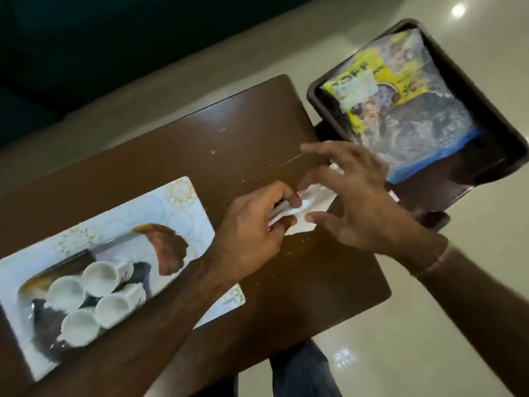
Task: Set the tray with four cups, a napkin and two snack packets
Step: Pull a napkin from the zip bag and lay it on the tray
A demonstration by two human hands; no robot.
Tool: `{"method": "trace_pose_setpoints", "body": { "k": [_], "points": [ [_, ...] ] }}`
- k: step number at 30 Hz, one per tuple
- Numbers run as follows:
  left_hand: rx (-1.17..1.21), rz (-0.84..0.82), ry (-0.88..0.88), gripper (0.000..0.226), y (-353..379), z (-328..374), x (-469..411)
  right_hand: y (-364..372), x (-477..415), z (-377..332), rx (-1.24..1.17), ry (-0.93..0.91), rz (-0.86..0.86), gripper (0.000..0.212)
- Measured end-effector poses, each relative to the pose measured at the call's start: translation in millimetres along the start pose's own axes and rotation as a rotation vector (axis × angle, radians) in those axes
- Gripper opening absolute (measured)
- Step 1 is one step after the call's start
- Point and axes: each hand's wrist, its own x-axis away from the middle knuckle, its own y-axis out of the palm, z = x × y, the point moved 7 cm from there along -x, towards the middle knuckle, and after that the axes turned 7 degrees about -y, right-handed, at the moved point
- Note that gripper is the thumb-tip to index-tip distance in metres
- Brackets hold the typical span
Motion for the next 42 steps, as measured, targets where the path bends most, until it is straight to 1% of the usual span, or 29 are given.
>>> {"method": "trace_pose_setpoints", "body": {
  "k": [2,4,5,7,9,13,15,18,19,21,23,26,28,31,33,35,36,39,42],
  "points": [
    [-0.040,0.064,0.057,0.029,-18,-11,22,20,-22,-27,0.121,-0.116,-0.228,0.033],
    [-0.072,0.142,0.078,0.027,-36,-25,44,36,-37,-51,0.203,-0.221,-0.348,0.026],
    [-0.083,0.178,0.069,0.027,-41,-33,54,42,-42,-62,0.186,-0.265,-0.387,0.025],
    [-0.058,0.245,0.018,0.025,-55,-52,76,56,-51,-88,0.056,-0.348,-0.466,0.026],
    [0.022,0.289,-0.032,0.021,-65,-72,96,73,-55,-112,-0.088,-0.399,-0.539,0.030],
    [0.160,0.367,-0.139,0.022,-72,-109,137,103,-50,-136,-0.260,-0.398,-0.691,0.049],
    [0.208,0.402,-0.218,0.024,-69,-127,157,117,-44,-144,-0.218,-0.438,-0.752,0.052],
    [0.317,0.445,-0.339,0.024,-61,-155,184,146,-37,-150,-0.011,-0.484,-0.874,0.042],
    [0.356,0.443,-0.377,0.025,-57,-164,191,155,-36,-152,0.032,-0.481,-0.916,0.038],
    [0.426,0.405,-0.473,0.020,-47,-181,201,167,-40,-157,-0.001,-0.426,-0.954,0.030],
    [0.508,0.367,-0.601,0.013,-36,-202,213,179,-50,-157,-0.116,-0.293,-0.993,0.025],
    [0.694,0.345,-0.774,0.017,-19,-230,228,201,-65,-155,-0.248,-0.073,-1.065,0.025],
    [0.836,0.384,-0.877,0.023,-9,-244,237,218,-74,-152,-0.292,0.039,-1.059,0.026],
    [1.005,0.498,-1.017,0.028,1,-260,247,240,-83,-146,-0.365,0.191,-0.972,0.029],
    [1.049,0.564,-1.076,0.030,6,-270,250,252,-86,-143,-0.394,0.268,-0.912,0.035],
    [1.075,0.613,-1.100,0.030,9,-277,250,259,-86,-140,-0.384,0.330,-0.846,0.040],
    [1.080,0.629,-1.105,0.028,11,-280,250,261,-85,-140,-0.344,0.325,-0.809,0.042],
    [1.009,0.658,-1.081,0.023,11,-285,249,258,-79,-142,-0.117,0.209,-0.667,0.043],
    [0.901,0.695,-1.042,0.023,6,-286,248,256,-72,-143,-0.095,0.178,-0.536,0.035]
  ]
}}
